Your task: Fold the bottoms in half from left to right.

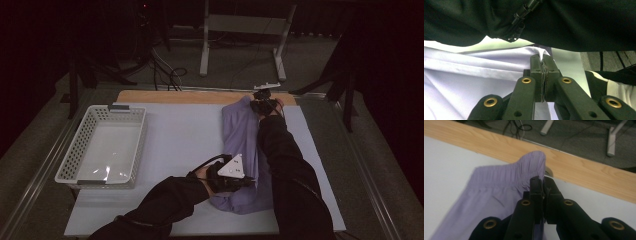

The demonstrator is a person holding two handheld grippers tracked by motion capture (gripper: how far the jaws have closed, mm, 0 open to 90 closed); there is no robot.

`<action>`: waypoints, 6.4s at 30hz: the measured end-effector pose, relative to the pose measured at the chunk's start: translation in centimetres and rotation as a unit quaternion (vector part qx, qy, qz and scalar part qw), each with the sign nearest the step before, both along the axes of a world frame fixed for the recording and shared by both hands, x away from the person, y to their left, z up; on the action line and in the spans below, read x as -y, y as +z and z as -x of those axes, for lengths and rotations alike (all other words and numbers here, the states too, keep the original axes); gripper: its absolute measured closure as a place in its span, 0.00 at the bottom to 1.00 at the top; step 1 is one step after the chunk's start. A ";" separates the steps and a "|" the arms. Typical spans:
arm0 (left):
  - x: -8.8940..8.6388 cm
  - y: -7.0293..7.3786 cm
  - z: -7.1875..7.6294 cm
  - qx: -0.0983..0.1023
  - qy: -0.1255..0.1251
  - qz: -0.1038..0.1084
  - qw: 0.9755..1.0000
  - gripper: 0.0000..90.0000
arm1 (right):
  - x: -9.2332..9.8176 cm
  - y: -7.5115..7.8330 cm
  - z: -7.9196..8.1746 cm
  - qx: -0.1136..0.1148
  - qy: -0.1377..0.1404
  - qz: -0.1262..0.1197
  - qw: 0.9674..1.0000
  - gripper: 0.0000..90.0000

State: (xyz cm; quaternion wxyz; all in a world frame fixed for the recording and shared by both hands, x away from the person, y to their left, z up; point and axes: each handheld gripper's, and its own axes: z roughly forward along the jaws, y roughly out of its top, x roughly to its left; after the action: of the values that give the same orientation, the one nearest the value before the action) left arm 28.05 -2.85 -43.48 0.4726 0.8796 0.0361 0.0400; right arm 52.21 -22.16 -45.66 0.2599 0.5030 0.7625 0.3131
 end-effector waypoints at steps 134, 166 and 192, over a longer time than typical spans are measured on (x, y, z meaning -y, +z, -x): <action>-1.6 -4.5 5.6 -0.011 0.029 -0.055 0.998 1.00 | 12.1 -0.9 30.0 -0.048 -0.005 -0.071 0.996 1.00; 0.4 -8.7 5.0 -0.009 -0.008 -0.107 0.994 0.55 | 10.2 -3.0 29.2 -0.024 0.042 -0.114 0.992 0.16; -2.9 -5.6 6.2 -0.013 -0.002 -0.122 0.992 0.97 | 10.3 -2.4 29.5 -0.009 0.046 -0.126 0.991 0.19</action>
State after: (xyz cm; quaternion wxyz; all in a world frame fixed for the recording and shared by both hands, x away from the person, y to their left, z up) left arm 21.83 0.02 -49.10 0.3616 0.9311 0.0351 0.0322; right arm 22.71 -32.43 -48.09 0.1728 0.4987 0.7417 0.4139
